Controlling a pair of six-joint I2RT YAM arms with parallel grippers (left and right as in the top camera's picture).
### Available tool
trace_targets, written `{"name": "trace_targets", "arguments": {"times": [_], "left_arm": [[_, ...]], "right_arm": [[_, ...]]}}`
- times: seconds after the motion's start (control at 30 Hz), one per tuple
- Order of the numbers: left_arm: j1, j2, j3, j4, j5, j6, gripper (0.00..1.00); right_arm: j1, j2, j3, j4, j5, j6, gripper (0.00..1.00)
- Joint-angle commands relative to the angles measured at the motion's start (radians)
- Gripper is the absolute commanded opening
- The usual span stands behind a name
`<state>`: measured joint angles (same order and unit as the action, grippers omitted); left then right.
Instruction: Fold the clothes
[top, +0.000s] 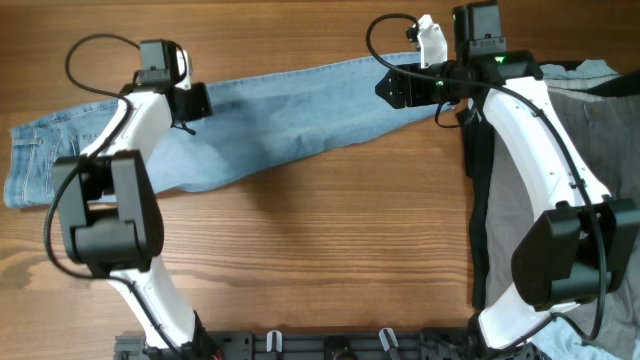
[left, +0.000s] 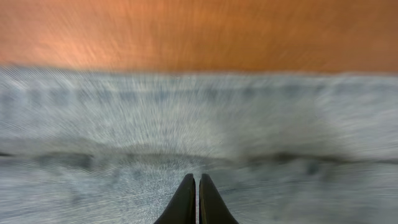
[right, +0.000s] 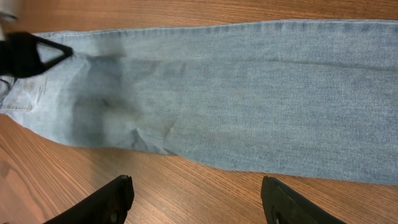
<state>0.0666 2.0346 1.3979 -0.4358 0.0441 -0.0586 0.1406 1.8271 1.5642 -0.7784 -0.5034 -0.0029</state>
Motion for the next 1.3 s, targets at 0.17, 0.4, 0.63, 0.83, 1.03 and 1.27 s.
{"name": "trace_targets", "arguments": {"times": [0.17, 0.4, 0.63, 0.83, 1.03, 1.27], "left_arm": [[-0.003, 0.003, -0.004, 0.034, 0.019, 0.030, 0.53], [-0.003, 0.107, -0.004, 0.043, 0.045, 0.183, 0.54], [-0.003, 0.135, -0.003, 0.048, 0.045, 0.181, 0.04], [0.005, 0.062, 0.012, 0.042, 0.041, 0.099, 0.04], [0.020, -0.045, 0.016, 0.051, 0.045, 0.072, 0.04], [0.027, -0.042, 0.016, 0.034, 0.105, 0.046, 0.53]], "right_arm": [[0.000, 0.015, -0.005, -0.001, 0.010, 0.005, 0.70], [0.000, 0.015, -0.005, -0.006, 0.017, 0.006, 0.70], [0.000, 0.015, -0.005, -0.022, 0.018, 0.003, 0.70], [0.000, 0.015, -0.005, -0.027, 0.041, 0.003, 0.70], [0.000, 0.015, -0.005, -0.026, 0.041, 0.003, 0.70], [0.000, 0.015, -0.005, -0.013, 0.057, 0.004, 0.74]]}}
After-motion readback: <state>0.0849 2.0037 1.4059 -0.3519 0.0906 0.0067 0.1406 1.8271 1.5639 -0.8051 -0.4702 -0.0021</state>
